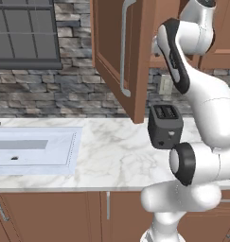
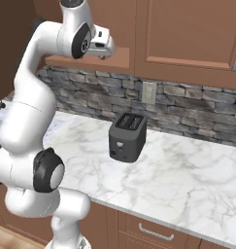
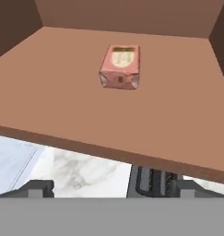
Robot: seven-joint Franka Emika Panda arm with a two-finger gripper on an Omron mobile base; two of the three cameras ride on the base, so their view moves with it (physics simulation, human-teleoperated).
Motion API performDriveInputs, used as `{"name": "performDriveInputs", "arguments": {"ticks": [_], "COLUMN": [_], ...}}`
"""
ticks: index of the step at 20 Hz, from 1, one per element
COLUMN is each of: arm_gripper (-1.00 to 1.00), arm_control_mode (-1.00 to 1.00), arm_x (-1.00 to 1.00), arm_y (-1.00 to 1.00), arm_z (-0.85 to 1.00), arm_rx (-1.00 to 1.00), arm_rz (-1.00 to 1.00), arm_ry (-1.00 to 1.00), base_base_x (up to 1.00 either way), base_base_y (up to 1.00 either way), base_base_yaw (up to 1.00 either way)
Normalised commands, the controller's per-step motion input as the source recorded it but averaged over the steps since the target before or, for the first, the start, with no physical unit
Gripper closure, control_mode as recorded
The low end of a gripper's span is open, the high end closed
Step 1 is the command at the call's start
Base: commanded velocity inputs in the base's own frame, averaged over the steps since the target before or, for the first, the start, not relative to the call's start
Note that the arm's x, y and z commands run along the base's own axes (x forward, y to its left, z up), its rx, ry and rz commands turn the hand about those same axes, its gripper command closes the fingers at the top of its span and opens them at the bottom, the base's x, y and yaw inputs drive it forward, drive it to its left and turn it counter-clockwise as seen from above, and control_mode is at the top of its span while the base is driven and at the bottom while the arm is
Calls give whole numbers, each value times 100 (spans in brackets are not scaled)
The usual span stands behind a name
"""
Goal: Pick up the bar soap and bar soap from the sink, and place them back in the cabinet, and close the cabinet door.
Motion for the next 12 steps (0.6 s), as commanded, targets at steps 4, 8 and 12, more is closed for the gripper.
{"name": "performDriveInputs", "arguments": {"ticks": [4,8,12], "arm_gripper": [-100,-100,-100], "arm_control_mode": [-100,-100,-100], "arm_x": [-91,-86,-75], "arm_y": [0,0,0], "arm_z": [-13,-6,0], "arm_rx": [0,0,0], "arm_rz": [0,0,0], "arm_ry": [-1,0,4], "base_base_x": [0,0,0], "base_base_y": [0,0,0], "base_base_yaw": [0,0,0]}}
